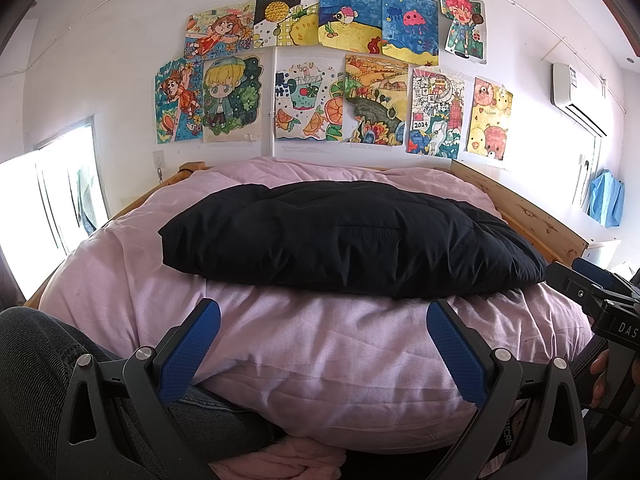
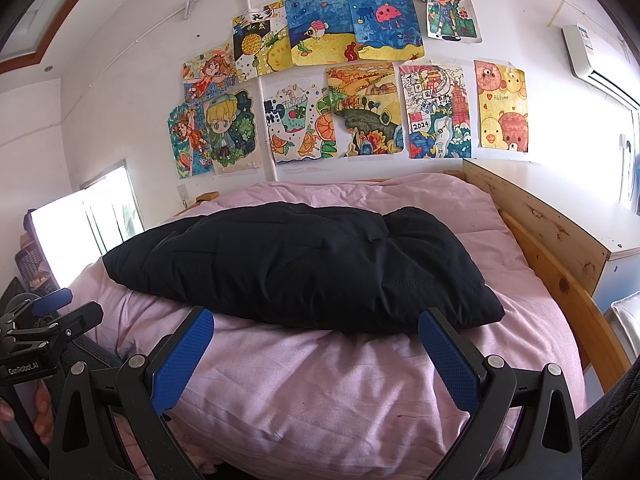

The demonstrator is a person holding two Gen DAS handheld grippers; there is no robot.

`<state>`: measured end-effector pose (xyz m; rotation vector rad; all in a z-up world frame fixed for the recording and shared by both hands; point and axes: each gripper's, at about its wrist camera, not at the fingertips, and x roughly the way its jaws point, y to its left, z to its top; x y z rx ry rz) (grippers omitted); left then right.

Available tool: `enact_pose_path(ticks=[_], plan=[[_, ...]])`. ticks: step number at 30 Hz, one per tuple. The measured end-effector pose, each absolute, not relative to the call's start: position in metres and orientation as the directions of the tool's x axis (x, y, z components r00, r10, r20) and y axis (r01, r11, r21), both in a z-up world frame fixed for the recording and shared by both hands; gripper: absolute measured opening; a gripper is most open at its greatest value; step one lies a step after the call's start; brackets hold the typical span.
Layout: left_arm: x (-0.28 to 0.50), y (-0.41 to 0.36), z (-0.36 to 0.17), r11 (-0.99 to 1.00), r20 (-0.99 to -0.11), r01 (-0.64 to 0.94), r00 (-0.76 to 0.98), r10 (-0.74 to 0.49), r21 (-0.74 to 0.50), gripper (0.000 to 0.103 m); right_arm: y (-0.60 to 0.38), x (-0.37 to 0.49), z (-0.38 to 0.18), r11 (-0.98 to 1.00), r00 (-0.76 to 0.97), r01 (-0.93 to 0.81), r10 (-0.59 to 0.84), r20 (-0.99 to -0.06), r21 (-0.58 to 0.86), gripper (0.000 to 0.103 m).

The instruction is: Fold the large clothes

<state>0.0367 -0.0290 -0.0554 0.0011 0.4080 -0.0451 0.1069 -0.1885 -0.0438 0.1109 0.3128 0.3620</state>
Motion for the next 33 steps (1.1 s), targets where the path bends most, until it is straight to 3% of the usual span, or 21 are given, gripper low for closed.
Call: enact_pose_path(ticks=[33], plan=[[0.0435, -0.0268, -0.0529, 1.0, -0.392, -0.01, 0.92, 0.014, 0.01, 0.101, -0.1862, 0.106, -0.0426, 0.93, 0.888, -0.327, 0.363, -0.281, 0.166, 0.103]])
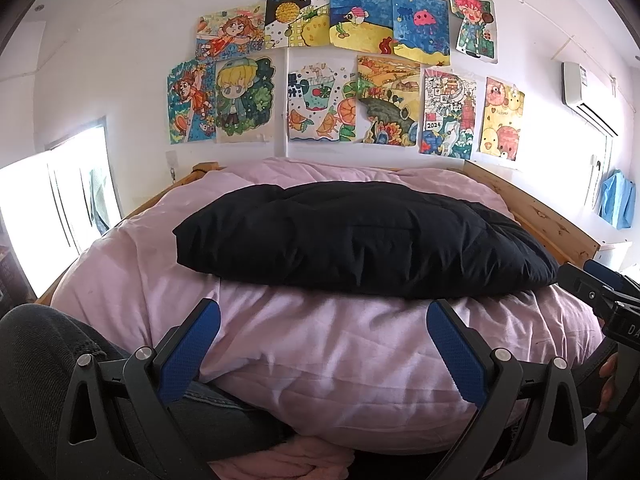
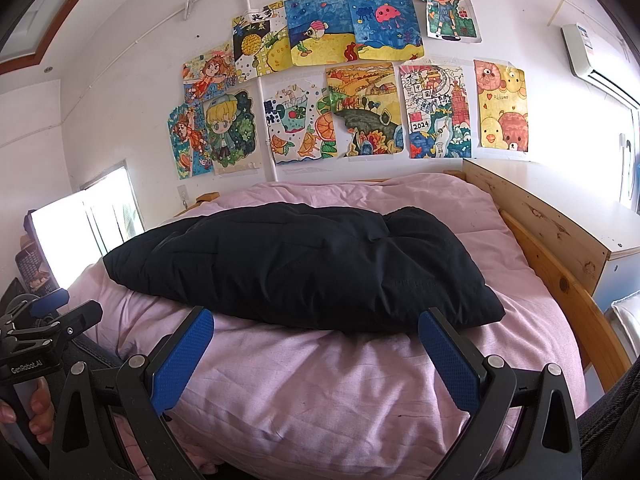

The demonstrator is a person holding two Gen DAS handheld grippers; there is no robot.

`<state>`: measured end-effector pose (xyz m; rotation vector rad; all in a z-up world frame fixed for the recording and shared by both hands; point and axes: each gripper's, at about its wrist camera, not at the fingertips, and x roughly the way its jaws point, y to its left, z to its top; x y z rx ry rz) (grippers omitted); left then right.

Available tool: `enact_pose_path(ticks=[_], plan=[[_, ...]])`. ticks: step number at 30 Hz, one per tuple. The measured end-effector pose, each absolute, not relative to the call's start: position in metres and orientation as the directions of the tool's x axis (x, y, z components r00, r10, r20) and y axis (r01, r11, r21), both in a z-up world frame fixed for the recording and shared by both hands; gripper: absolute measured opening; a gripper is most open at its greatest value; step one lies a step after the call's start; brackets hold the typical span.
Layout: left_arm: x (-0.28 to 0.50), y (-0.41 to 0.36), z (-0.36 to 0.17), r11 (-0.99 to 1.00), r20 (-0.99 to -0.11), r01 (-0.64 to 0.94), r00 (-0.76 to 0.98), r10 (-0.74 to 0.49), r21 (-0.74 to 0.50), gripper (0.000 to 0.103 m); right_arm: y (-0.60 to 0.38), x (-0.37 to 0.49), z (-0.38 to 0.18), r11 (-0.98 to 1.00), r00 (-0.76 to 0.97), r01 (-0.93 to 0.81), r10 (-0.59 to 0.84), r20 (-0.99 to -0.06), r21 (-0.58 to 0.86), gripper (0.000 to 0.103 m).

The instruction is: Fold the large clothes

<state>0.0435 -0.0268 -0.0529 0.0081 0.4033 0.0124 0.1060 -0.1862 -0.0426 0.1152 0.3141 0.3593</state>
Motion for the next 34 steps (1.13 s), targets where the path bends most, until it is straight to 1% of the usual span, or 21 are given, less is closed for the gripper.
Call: enact_pose_path(ticks=[34], plan=[[0.0444, -0.029, -0.0544, 0.999, -0.388, -0.03, 0.921, 0.034, 0.017, 0.101, -0.1841, 0.1055, -0.0418, 0.931, 0.889, -0.325, 0.361, -0.282, 0.17, 0.103]])
